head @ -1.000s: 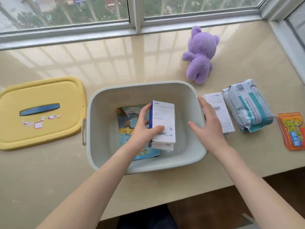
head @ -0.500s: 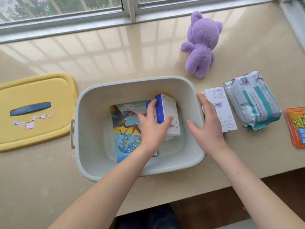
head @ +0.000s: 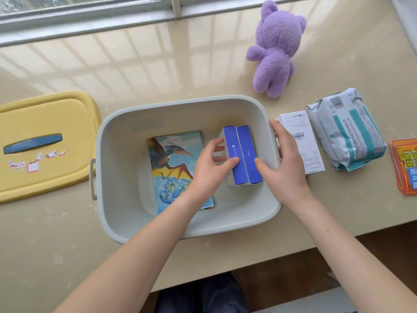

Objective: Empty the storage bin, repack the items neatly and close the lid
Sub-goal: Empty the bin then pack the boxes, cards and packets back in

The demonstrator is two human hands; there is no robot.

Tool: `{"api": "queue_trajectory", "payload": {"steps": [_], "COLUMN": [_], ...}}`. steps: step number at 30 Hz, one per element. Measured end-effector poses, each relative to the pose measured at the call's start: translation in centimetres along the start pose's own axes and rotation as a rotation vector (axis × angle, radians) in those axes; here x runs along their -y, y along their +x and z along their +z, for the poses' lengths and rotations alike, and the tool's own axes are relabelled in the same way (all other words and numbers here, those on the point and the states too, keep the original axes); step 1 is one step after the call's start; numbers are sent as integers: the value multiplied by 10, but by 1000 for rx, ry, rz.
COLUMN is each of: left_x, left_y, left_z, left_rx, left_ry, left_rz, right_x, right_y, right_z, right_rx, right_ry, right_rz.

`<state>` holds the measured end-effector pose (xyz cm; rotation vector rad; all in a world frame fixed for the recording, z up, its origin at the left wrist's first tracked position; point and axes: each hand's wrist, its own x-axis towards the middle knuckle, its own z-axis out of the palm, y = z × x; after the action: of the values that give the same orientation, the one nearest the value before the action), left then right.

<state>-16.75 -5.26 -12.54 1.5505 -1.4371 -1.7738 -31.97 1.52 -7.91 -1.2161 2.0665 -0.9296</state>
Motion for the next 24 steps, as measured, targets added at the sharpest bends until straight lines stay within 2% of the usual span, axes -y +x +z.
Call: {"api": "queue_trajectory", "payload": {"steps": [8,16,20,24], "left_x": [0,10,11,9], "left_y": [-10,-15,-14,-12], "left_z": [-2,7,14,18], "left_rx": [112,191,143,69], "left_ry": [79,411,531,541], "left_rz": [80,191,273,344], "right_x": [1,2,0,0], "right_y": [0,-1,0,0], "right_z": [0,0,0,0], "right_rx": [0,-8,-16,-22], "right_ry": [18,18,30,33], "right_rz": [7,-11,-19,-21]}}
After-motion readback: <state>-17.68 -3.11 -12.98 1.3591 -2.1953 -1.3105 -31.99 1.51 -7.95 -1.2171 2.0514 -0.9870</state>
